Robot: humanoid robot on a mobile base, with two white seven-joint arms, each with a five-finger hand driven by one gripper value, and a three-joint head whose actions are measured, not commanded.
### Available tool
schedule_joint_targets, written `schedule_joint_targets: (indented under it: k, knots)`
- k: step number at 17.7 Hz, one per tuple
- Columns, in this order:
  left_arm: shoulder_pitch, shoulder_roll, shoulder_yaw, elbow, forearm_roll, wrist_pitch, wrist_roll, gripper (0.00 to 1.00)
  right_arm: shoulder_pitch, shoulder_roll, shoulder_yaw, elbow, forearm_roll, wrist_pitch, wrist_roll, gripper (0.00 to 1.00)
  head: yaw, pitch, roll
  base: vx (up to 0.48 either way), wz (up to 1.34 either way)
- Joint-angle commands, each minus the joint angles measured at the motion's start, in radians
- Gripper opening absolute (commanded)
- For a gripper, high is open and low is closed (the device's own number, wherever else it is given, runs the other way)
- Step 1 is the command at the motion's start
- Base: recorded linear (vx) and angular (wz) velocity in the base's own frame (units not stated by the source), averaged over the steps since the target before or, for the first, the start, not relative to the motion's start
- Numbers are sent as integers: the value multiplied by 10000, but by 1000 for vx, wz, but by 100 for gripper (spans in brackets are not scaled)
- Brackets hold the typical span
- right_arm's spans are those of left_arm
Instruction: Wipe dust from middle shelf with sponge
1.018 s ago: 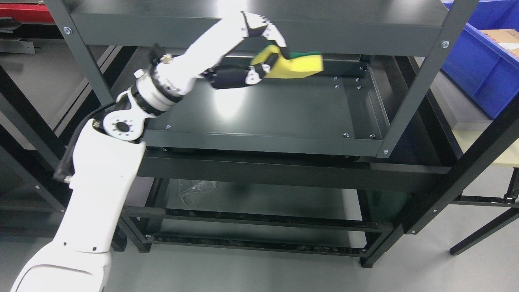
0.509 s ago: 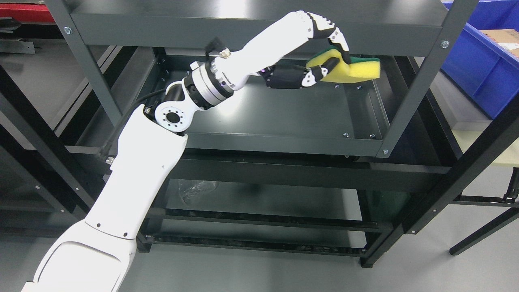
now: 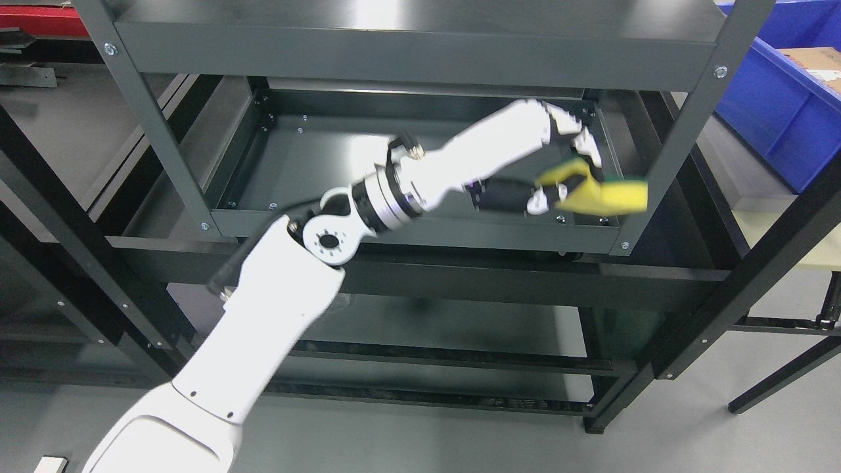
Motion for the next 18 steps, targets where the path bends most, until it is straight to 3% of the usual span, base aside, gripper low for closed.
schedule_joint_targets:
  k: [1, 3, 8, 13, 18]
  knots:
    - [2239, -91, -1909, 161, 702, 6, 129, 3, 0, -175, -1, -174, 0, 7, 5, 100, 0, 0, 0, 0, 0]
    - [3374, -91, -918, 146, 826, 6, 175, 2, 0, -175, -1, -174, 0, 7, 5, 100, 0, 0, 0, 0, 0]
    - [4727, -91, 4612, 100, 918, 209, 846, 1, 0, -175, -1, -174, 0, 7, 5, 100, 0, 0, 0, 0, 0]
    - [5539, -91, 7338, -1598, 934, 4294, 2506, 0, 0, -175, -1, -174, 0, 7, 5, 100, 0, 0, 0, 0, 0]
    - [6416, -91, 7572, -4727, 2341, 6782, 2507, 0, 0, -175, -1, -174, 0, 7, 5, 100, 0, 0, 0, 0, 0]
